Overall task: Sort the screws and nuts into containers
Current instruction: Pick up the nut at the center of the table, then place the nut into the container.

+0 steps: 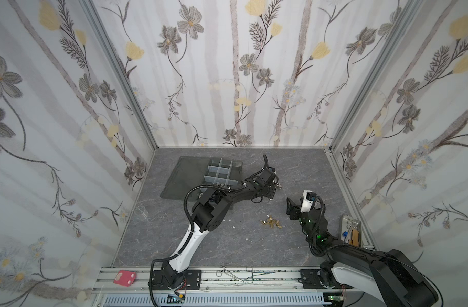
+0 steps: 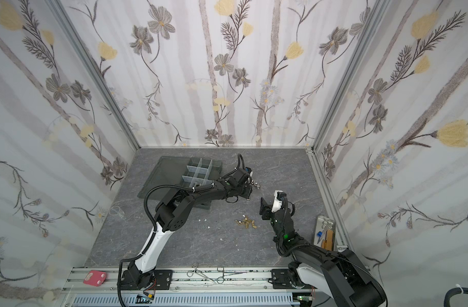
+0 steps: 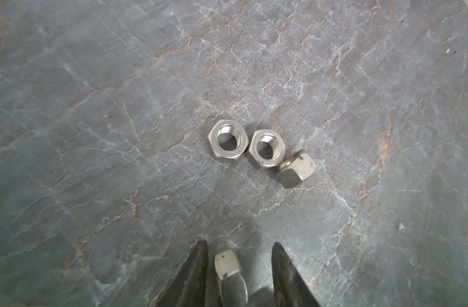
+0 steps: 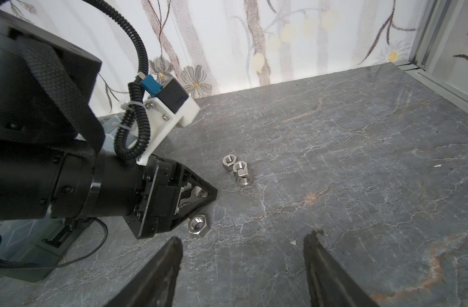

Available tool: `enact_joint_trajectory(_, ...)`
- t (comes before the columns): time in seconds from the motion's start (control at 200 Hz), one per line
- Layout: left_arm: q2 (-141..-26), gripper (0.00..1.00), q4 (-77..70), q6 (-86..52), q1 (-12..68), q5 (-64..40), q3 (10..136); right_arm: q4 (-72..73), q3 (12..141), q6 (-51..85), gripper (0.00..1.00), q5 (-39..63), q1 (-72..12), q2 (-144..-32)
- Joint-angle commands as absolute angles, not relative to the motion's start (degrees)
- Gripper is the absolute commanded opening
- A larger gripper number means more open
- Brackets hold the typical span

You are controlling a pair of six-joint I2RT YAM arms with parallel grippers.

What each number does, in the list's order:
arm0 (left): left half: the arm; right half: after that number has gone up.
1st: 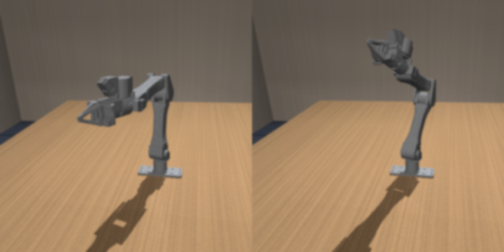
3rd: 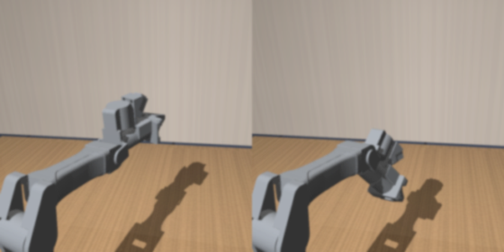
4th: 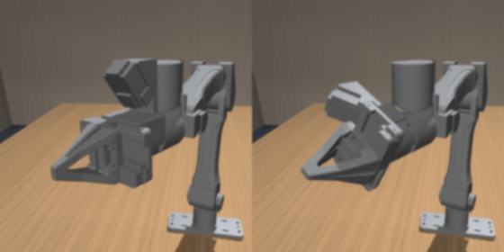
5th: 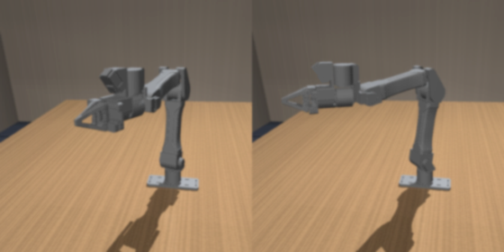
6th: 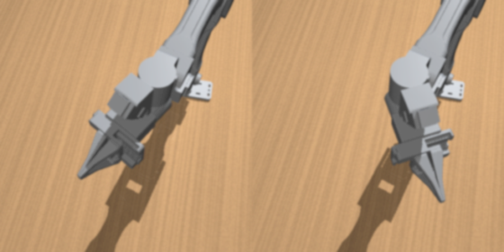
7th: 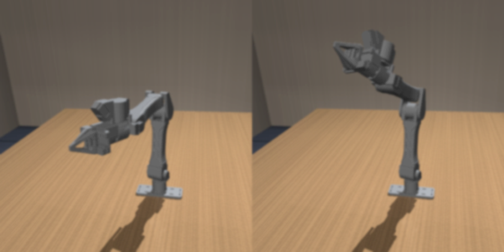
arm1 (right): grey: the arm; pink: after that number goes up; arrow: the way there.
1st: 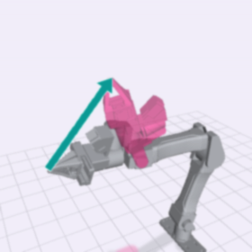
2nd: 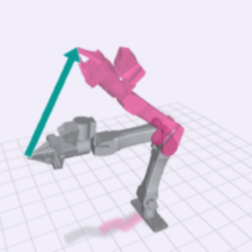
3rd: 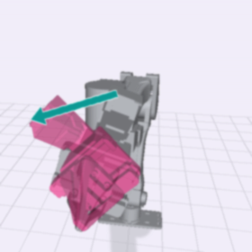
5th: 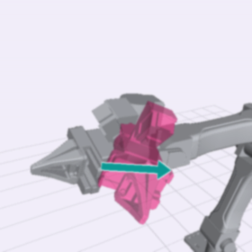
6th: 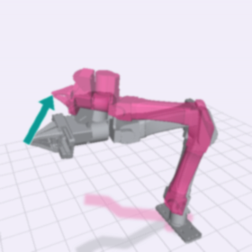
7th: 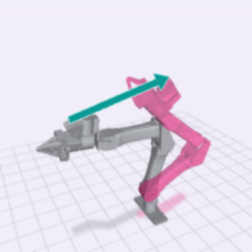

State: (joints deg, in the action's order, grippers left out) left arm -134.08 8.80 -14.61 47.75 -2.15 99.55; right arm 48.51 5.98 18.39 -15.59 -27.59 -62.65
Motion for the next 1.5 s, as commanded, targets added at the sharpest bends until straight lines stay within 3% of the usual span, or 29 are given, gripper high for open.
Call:
enact_joint_trajectory(0.0, -134.56, 0.37, 9.49, -15.05, 47.81, -0.63, 100.37, 51.15, 5.98, 19.05, 0.72, -16.17, -27.61, -62.64)
enact_joint_trajectory(0.135, -134.52, 0.31, 9.37, -15.37, 47.79, -0.26, 99.97, 51.58, 5.93, 19.47, 0.72, -16.0, -27.65, -62.54)
enact_joint_trajectory(0.215, -134.94, 0.23, 9.45, -15.46, 47.74, -0.11, 99.95, 52.08, 5.84, 19.51, 0.72, -15.7, -27.61, -62.07)
enact_joint_trajectory(0.789, -130.85, 0.04, 9.0, -14.79, 47.04, 3.0, 99.96, 54.8, 6.24, 21.27, 0.72, -12.84, -27.71, -64.08)
enact_joint_trajectory(1.144, -117.52, 0.06, 9.45, -14.55, 38.76, 3.86, 92.4, 54.46, 7.74, 21.45, 0.73, -11.45, -27.77, -66.07)
enact_joint_trajectory(1.499, -114.56, 0.07, 10.5, -13.56, 32.6, 7.95, 83.89, 54.17, 8.83, 21.71, 0.73, -10.16, -27.76, -68.09)
